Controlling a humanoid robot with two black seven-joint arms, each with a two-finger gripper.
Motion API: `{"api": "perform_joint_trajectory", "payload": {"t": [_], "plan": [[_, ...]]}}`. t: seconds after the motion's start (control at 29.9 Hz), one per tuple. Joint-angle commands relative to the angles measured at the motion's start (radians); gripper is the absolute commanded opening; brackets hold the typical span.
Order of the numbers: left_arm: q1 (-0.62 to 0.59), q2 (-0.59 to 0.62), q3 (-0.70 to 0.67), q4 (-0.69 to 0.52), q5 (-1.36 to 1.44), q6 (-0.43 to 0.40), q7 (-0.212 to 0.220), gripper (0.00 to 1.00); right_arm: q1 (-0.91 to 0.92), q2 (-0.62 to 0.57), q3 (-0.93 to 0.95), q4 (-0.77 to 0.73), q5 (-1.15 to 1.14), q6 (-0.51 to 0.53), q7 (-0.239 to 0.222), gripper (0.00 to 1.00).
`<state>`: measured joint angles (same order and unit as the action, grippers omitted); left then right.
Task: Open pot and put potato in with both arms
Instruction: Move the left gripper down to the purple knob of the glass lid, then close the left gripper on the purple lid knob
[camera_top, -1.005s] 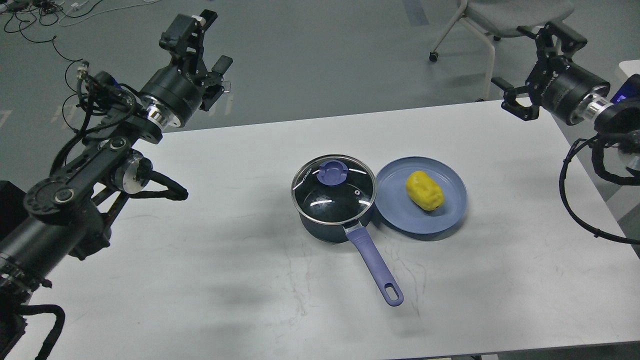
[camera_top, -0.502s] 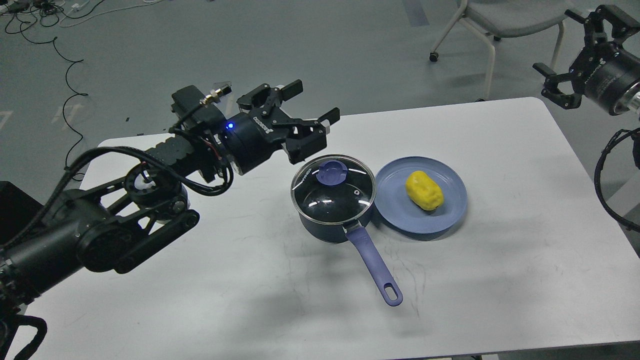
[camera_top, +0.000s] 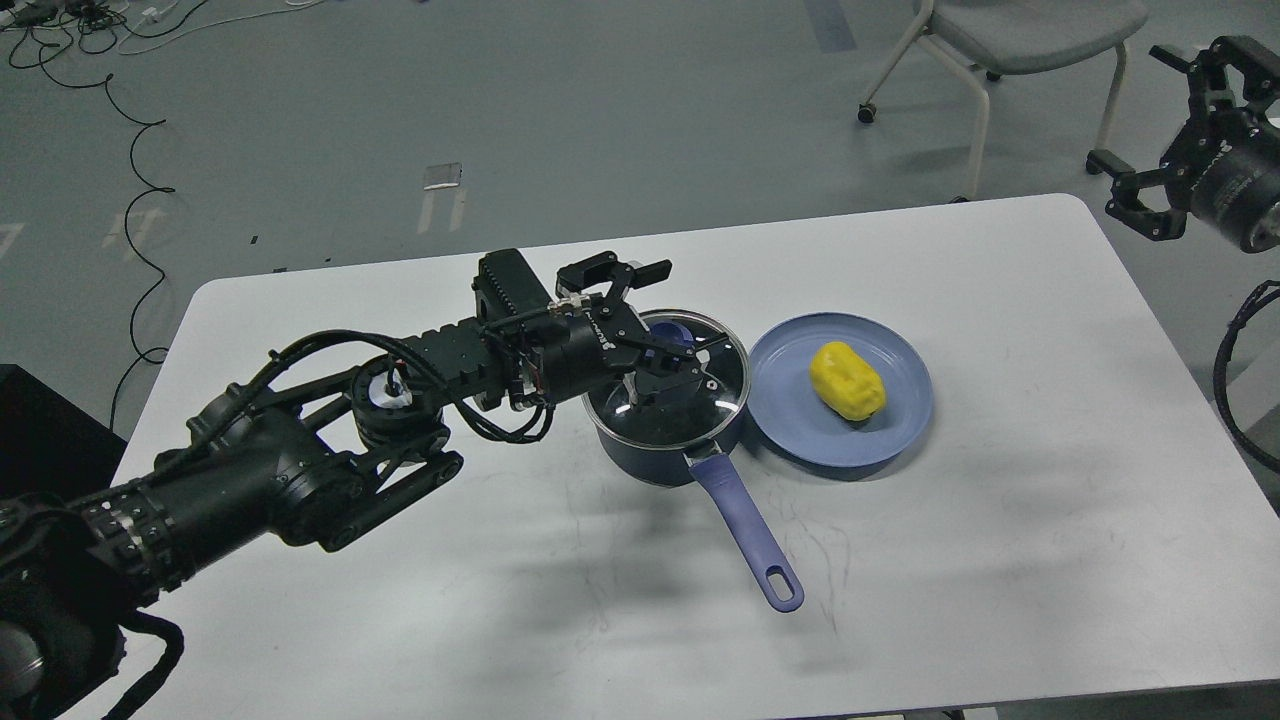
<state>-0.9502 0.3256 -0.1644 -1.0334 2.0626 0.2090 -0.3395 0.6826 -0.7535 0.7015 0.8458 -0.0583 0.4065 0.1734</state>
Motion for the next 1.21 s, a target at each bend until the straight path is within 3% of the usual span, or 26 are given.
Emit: {"api": "perform_joint_trajectory", "payload": {"t": [0.0, 0.17, 0.3, 1.17], "plan": [[0.005, -0.002, 0.008, 0.016, -0.001, 0.001, -0.001, 0.98, -0.012, -0.003, 0.0, -0.001, 0.0, 0.0, 0.0, 1.0], [0.011, 0.001, 0.011, 0.019, -0.006, 0.0, -0.001, 0.98, -0.017, -0.003, -0.005, -0.001, -0.002, 0.0, 0.001, 1.0], [0.01, 0.003, 0.042, 0.019, -0.007, 0.0, -0.039, 0.98, -0.02, 0.0, -0.011, -0.001, -0.002, 0.0, 0.001, 1.0], [0.019, -0.016, 0.046, 0.079, -0.045, 0.003, -0.042, 0.96, -0.075, 0.0, -0.017, -0.002, -0.003, 0.001, 0.003, 1.0]]}}
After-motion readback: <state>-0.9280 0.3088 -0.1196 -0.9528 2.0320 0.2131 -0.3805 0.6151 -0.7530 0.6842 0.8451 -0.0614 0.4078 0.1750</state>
